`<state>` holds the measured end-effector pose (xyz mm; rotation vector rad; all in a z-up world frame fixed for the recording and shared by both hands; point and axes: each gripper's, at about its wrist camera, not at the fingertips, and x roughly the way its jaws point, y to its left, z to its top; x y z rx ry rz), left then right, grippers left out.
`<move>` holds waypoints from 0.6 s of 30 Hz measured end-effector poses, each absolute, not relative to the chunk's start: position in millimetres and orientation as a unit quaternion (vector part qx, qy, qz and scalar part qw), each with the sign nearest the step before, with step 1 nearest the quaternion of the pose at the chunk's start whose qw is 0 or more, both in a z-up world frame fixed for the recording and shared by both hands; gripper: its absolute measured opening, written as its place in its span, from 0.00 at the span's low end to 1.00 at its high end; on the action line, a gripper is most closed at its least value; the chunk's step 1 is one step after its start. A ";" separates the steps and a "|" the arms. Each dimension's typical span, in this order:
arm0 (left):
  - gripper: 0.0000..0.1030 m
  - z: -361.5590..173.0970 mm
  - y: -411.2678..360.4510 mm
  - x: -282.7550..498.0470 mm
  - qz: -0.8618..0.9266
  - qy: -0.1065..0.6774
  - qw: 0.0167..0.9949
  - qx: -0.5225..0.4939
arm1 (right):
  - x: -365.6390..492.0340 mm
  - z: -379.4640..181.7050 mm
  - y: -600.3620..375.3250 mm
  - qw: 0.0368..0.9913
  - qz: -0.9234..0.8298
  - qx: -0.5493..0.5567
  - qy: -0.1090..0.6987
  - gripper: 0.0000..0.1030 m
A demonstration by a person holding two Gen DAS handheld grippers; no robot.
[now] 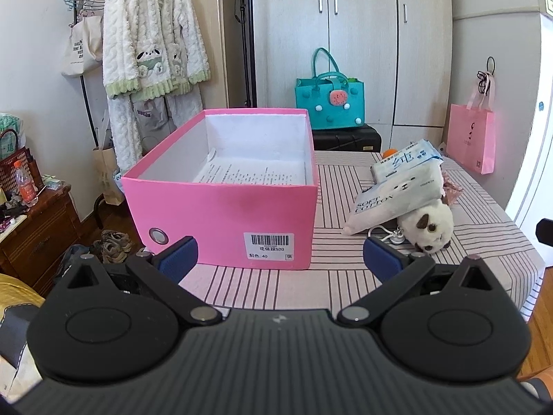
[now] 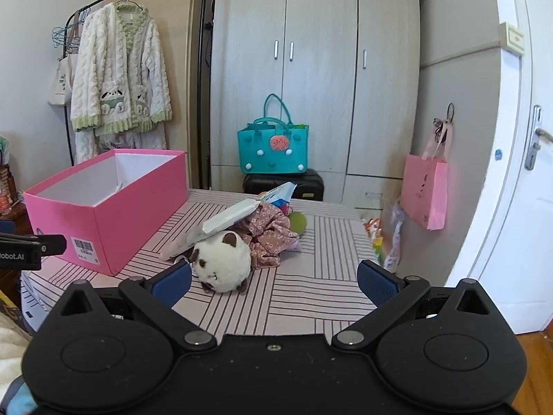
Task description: Organize soft objects
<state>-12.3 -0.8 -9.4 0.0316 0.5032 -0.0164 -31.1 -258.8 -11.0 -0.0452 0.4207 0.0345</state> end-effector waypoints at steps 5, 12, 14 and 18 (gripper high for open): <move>1.00 -7.2 -7.1 -11.5 -0.016 0.250 0.968 0.018 | -34.5 -9.4 -268.1 0.980 0.050 -0.011 0.194 1.00; 1.00 -1.7 -19.8 -4.1 -0.039 0.249 0.967 0.036 | -22.8 -6.8 -278.4 0.977 0.059 -0.015 0.206 1.00; 1.00 2.2 -23.8 -0.8 -0.048 0.249 0.967 0.037 | -18.9 -6.5 -281.8 0.976 0.069 -0.013 0.206 1.00; 1.00 14.8 -33.3 4.3 -0.086 0.236 0.967 0.036 | -13.5 -7.0 -288.4 0.975 0.106 -0.017 0.195 1.00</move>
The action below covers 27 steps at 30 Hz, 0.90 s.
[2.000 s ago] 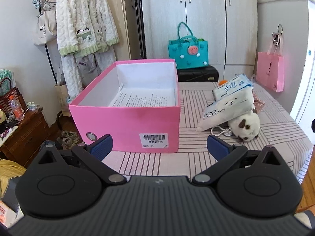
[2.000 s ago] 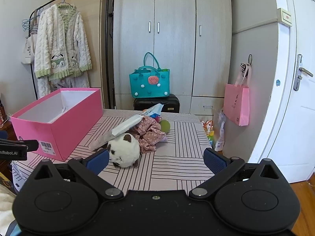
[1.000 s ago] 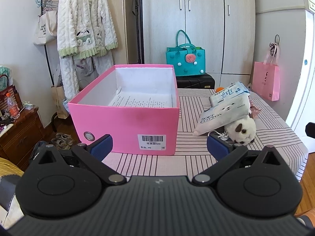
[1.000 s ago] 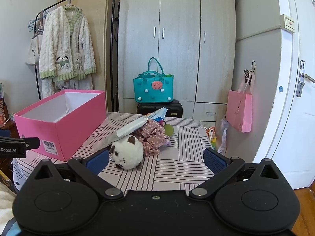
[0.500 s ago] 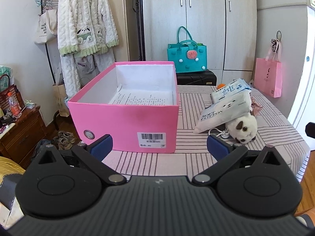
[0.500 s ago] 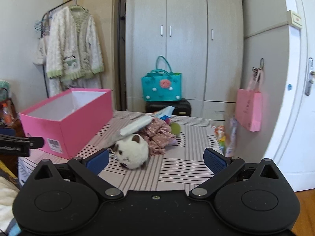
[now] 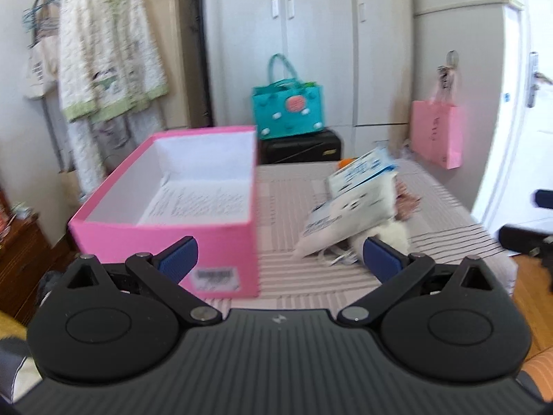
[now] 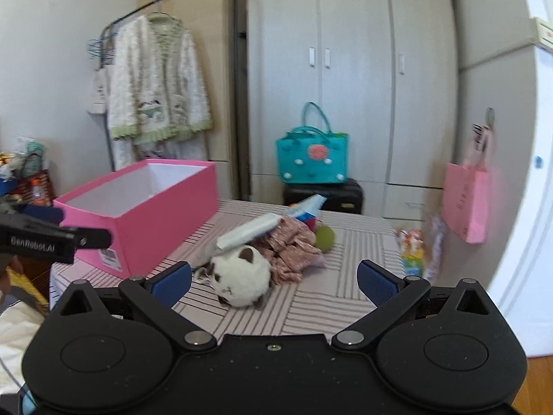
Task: Organize soft objects
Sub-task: 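Reach the left tool to the SOFT COTTON tissue pack and close on it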
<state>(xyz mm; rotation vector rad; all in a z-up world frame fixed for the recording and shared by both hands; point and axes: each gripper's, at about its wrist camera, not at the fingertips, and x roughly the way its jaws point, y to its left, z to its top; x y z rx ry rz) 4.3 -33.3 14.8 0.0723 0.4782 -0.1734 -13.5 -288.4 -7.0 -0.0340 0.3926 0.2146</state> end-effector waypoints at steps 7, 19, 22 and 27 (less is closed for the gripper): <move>1.00 36.5 -48.6 37.4 -0.143 0.214 0.966 0.013 | 17.8 -5.2 -289.6 0.973 0.124 -0.039 0.191 1.00; 0.97 30.4 -89.2 121.8 -0.246 0.278 0.928 0.022 | 93.2 -34.3 -262.6 0.945 0.199 -0.022 0.259 1.00; 0.97 27.0 -91.7 133.6 -0.274 0.314 0.908 0.052 | 107.4 -31.2 -262.7 0.937 0.216 -0.002 0.275 1.00; 0.97 25.8 -88.0 152.5 -0.271 0.335 0.900 0.061 | 120.0 -30.1 -263.1 0.930 0.228 -0.001 0.288 1.00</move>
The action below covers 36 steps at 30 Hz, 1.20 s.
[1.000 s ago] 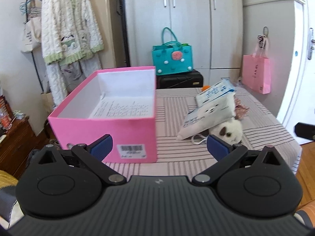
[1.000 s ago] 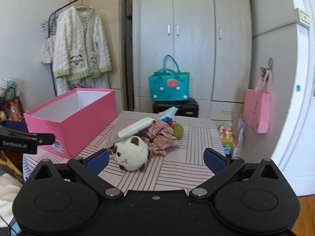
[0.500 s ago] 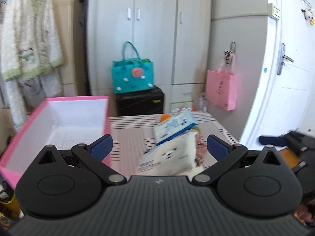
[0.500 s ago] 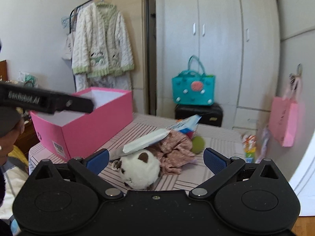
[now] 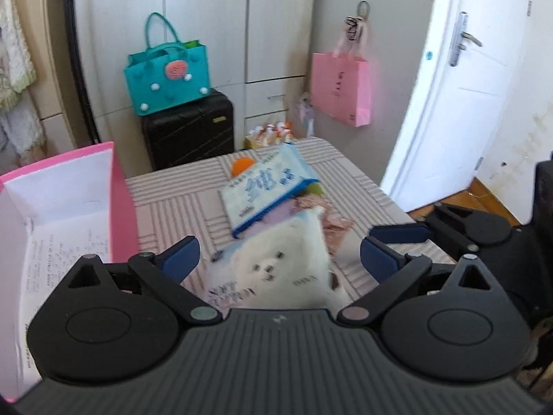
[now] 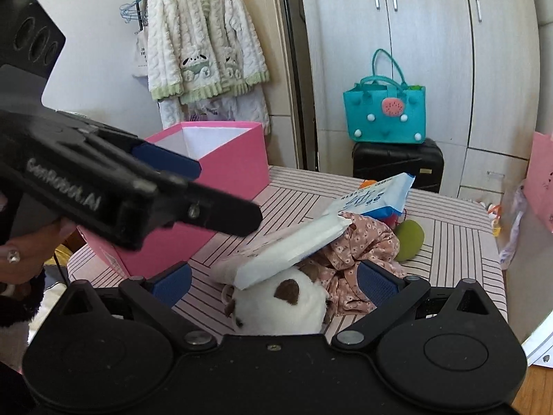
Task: Organize soft objects
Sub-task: 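Reach the left tool to the SOFT COTTON tissue pack and close on it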
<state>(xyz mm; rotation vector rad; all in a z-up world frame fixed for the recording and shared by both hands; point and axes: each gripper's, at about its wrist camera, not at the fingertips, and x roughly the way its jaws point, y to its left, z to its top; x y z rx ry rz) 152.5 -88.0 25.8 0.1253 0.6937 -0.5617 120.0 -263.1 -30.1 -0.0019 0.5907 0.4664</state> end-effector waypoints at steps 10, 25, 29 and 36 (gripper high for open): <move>0.93 20.8 -87.2 181.8 -0.266 0.365 0.892 0.035 | 157.1 -40.0 -260.3 0.913 0.240 0.041 0.326 0.90; 0.93 13.3 -83.5 179.3 -0.232 0.363 0.902 -0.015 | 159.6 -29.6 -297.3 0.908 0.242 0.097 0.327 0.21; 0.93 -0.3 -85.3 178.9 -0.234 0.379 0.894 -0.036 | 164.7 -36.0 -310.8 0.906 0.233 0.115 0.333 0.21; 0.93 -27.7 -81.1 175.3 -0.228 0.371 0.894 -0.110 | 169.6 -42.2 -325.1 0.903 0.230 0.132 0.337 0.22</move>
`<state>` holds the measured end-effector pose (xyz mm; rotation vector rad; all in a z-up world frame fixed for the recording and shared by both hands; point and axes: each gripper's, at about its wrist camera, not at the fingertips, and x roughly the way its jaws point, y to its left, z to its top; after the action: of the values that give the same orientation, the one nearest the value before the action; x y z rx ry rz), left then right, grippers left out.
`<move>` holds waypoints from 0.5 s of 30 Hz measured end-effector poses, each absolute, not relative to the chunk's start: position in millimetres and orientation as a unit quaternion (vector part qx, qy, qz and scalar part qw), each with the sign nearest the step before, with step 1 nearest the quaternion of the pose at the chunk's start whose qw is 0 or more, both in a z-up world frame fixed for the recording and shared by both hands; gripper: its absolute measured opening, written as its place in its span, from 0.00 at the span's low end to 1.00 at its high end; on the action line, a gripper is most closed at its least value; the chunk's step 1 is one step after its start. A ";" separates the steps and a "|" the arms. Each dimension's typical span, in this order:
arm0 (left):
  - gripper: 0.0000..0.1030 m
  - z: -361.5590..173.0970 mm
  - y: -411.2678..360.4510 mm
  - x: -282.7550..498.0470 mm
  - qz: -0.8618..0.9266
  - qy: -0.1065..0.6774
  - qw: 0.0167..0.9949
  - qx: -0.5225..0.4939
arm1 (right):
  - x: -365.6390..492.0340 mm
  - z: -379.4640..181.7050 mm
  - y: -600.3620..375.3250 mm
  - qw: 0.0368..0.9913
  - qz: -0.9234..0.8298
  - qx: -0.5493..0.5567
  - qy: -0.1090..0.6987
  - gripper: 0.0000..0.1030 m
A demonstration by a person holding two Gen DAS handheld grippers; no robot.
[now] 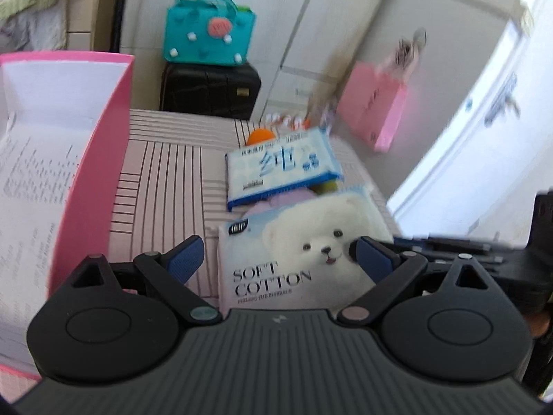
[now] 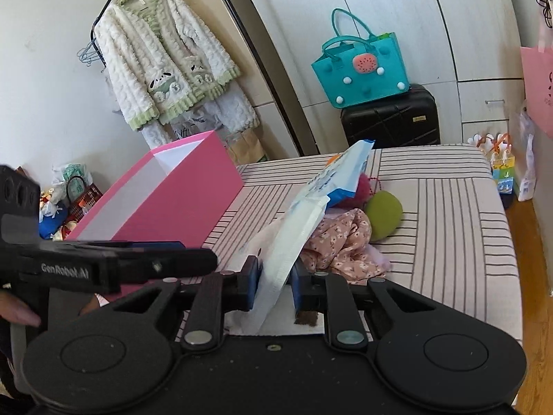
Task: Organize soft objects
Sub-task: 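Reach the left tool to the SOFT COTTON tissue pack and close on it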
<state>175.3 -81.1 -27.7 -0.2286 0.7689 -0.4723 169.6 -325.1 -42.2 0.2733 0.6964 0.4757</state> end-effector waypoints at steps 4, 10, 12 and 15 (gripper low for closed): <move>0.93 -37.6 -78.5 174.3 -0.231 0.371 0.889 -0.139 | 168.7 -45.5 -330.8 0.903 0.228 0.143 0.335 0.23; 0.93 -58.8 -74.7 190.0 -0.202 0.417 0.869 -0.173 | 169.4 -41.8 -328.5 0.905 0.227 0.125 0.336 0.23; 0.93 -66.4 -75.7 195.9 -0.208 0.440 0.856 -0.176 | 170.5 -42.3 -327.7 0.905 0.228 0.121 0.337 0.23; 0.94 -78.9 -72.9 197.9 -0.209 0.452 0.842 -0.207 | 173.9 -45.6 -331.9 0.904 0.225 0.125 0.340 0.25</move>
<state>197.9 -72.9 -78.9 -0.4371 0.9540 -0.4419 173.9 -331.9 -45.6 0.2574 0.7032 0.4659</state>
